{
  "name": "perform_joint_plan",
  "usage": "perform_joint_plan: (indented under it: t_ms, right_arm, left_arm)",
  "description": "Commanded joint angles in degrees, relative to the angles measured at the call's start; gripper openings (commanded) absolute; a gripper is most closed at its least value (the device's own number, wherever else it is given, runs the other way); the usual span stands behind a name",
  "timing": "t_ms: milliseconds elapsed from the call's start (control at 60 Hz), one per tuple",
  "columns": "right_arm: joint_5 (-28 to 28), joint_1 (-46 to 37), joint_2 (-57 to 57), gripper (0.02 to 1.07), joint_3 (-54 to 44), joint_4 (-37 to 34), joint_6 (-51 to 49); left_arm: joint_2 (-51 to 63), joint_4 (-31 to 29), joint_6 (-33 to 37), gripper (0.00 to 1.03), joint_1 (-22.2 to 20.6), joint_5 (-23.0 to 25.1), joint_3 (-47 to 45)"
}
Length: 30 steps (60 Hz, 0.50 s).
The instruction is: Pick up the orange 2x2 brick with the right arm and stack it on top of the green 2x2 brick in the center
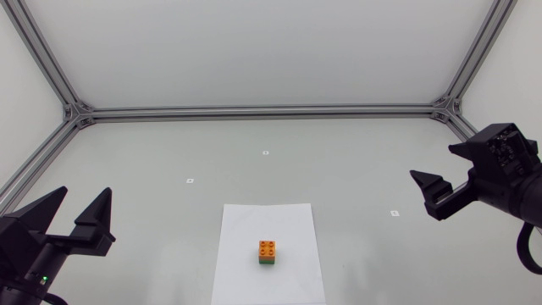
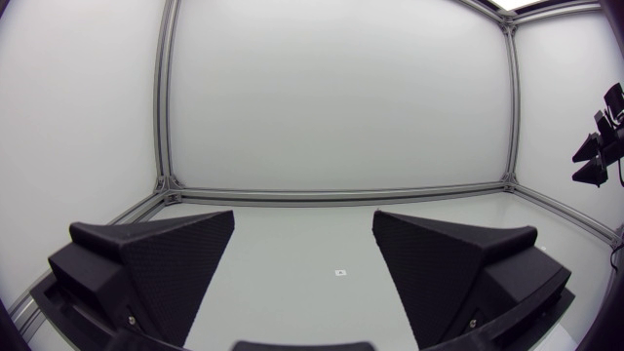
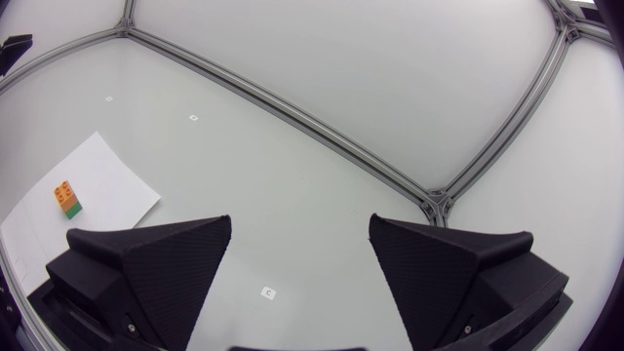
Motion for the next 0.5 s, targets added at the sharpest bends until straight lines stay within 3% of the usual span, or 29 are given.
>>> perform_joint_plan:
  t_ms: [0,267,483]
  right_arm:
    - [-0.6,-1.6,-4.2,1.02,-4.0,1.3,-0.6]
    - [0.6,-4.4,-19.6,1.03,-12.7,4.4,1.4]
    - [1.8,-3.3,-23.9,1.03,-16.7,7.4,7.8]
  left_arm:
    - [-0.1,-0.6,0.3,0.99,-0.4,0.2,-2.3]
    - [-0.1,-0.6,0.3,0.99,-0.4,0.2,-2.3]
    - [-0.1,-0.6,0.3,0.99,-0.4,0.2,-2.3]
